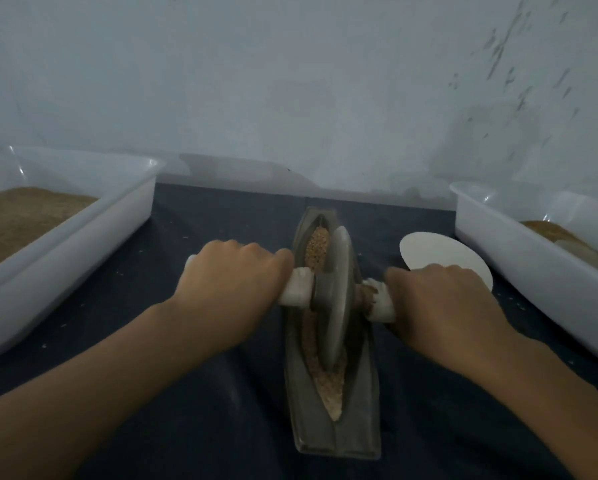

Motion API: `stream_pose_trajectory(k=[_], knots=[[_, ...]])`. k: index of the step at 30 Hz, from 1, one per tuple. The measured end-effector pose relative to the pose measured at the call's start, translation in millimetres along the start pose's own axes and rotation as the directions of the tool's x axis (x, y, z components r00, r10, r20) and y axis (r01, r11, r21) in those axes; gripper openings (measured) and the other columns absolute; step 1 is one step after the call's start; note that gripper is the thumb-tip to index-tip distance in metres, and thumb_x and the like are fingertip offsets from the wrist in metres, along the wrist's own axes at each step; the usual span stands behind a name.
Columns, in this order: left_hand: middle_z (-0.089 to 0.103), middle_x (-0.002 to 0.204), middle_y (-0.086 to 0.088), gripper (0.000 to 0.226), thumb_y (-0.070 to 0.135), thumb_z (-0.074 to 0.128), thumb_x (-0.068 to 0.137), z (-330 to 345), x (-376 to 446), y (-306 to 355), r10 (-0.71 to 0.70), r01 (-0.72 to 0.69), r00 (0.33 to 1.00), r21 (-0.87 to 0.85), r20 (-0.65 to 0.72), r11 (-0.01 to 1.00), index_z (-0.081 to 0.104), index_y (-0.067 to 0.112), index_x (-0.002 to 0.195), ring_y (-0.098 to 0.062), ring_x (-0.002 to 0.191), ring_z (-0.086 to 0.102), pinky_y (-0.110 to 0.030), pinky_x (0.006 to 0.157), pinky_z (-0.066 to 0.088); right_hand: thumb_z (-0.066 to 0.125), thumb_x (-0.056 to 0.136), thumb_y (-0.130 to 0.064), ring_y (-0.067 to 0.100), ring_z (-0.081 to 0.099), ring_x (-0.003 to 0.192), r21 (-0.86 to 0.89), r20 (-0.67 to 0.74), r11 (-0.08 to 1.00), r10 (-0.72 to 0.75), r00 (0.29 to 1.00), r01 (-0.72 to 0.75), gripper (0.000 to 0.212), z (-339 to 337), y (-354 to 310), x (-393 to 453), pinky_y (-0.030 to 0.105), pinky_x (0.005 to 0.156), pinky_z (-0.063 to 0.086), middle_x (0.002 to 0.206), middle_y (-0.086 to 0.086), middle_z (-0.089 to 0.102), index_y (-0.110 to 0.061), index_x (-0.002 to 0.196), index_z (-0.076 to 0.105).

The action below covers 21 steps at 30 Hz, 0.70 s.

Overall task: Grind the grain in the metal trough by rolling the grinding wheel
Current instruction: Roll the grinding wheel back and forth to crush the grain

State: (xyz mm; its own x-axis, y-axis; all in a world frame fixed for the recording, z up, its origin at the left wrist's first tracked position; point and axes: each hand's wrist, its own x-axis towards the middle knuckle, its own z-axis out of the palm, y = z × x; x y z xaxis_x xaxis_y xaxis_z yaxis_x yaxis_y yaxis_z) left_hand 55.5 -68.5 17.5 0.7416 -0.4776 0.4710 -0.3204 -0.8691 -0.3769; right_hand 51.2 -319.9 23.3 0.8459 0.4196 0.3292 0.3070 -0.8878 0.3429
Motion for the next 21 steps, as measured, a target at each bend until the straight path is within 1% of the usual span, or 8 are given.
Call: stream_pose_trajectory(k=[2,4,7,12,15,17,19,21], knots=[[0.042,0.052,0.007,0.05,0.021,0.082,0.05,-5,-4,-1,0.011,-0.011,1.0,0.017,0.007,1.0,0.037,0.022,0.073,-0.014,0.042,0.025,-0.023,0.046,0.005,0.068,0.074,-0.037,0.015,0.036,0.05,-0.015,-0.014,1.0,0.005,1.0,-0.005,0.034,-4,-1,-6,0.029,0.048,0.023,0.054,-0.009,0.028,-0.027,0.071,0.035],[0.04,0.056,0.008,0.048,0.024,0.078,0.059,2,4,-1,-0.026,0.024,0.999,0.066,0.037,0.998,0.033,0.023,0.076,-0.016,0.044,0.03,-0.025,0.046,0.007,0.063,0.08,-0.036,0.016,0.032,0.051,-0.014,-0.006,0.997,0.073,0.997,-0.073,0.032,-2,-3,3,0.029,0.048,0.017,0.056,-0.005,0.034,-0.026,0.073,0.034],[0.047,0.062,0.005,0.037,0.023,0.068,0.074,22,28,-5,-0.099,0.099,0.995,0.04,-0.01,0.994,0.031,0.022,0.078,-0.022,0.049,0.045,-0.028,0.046,0.017,0.06,0.082,-0.029,0.025,0.047,0.061,-0.024,-0.036,0.992,0.122,0.992,-0.123,0.027,9,-3,38,0.031,0.053,0.022,0.073,0.001,0.057,-0.023,0.078,0.034],[0.059,0.077,0.002,0.029,0.025,0.059,0.084,43,53,-14,-0.178,0.178,0.984,0.021,-0.006,0.984,0.03,0.021,0.083,-0.025,0.066,0.059,-0.032,0.051,0.027,0.064,0.079,-0.02,0.03,0.061,0.075,-0.07,-0.053,0.989,0.126,0.991,-0.13,0.021,20,4,80,0.034,0.057,0.028,0.083,0.004,0.064,-0.021,0.084,0.043],[0.048,0.069,0.005,0.033,0.026,0.06,0.082,30,40,-10,-0.125,0.125,0.992,0.016,0.005,0.992,0.027,0.023,0.082,-0.022,0.058,0.05,-0.03,0.05,0.026,0.065,0.081,-0.032,0.027,0.056,0.069,-0.016,0.0,0.996,0.084,0.996,-0.084,0.028,16,4,62,0.034,0.057,0.03,0.075,0.001,0.057,-0.023,0.082,0.038],[0.031,0.06,0.008,0.039,0.03,0.064,0.078,18,22,-7,-0.067,0.067,0.998,-0.003,0.022,0.998,0.025,0.025,0.079,-0.016,0.049,0.033,-0.028,0.046,0.018,0.065,0.081,-0.036,0.022,0.043,0.058,0.006,0.021,0.999,0.04,0.999,-0.04,0.032,9,2,36,0.03,0.051,0.024,0.062,-0.004,0.038,-0.025,0.078,0.034],[0.022,0.055,0.009,0.053,0.031,0.076,0.064,5,2,-4,0.018,-0.019,1.0,0.004,0.01,1.0,0.025,0.027,0.076,-0.011,0.044,0.019,-0.024,0.044,0.008,0.066,0.078,-0.036,0.018,0.034,0.052,-0.011,-0.007,1.0,-0.013,1.0,0.013,0.033,0,0,13,0.029,0.045,0.014,0.058,-0.007,0.027,-0.027,0.074,0.034],[0.023,0.052,0.011,0.065,0.026,0.086,0.045,-5,-8,-3,0.03,-0.03,1.0,0.0,-0.007,1.0,0.026,0.024,0.073,-0.011,0.04,0.014,-0.019,0.047,0.002,0.067,0.077,-0.035,0.018,0.036,0.051,-0.037,-0.035,0.999,-0.035,0.999,0.034,0.033,-6,-1,2,0.029,0.046,0.015,0.056,-0.007,0.028,-0.027,0.073,0.035]])
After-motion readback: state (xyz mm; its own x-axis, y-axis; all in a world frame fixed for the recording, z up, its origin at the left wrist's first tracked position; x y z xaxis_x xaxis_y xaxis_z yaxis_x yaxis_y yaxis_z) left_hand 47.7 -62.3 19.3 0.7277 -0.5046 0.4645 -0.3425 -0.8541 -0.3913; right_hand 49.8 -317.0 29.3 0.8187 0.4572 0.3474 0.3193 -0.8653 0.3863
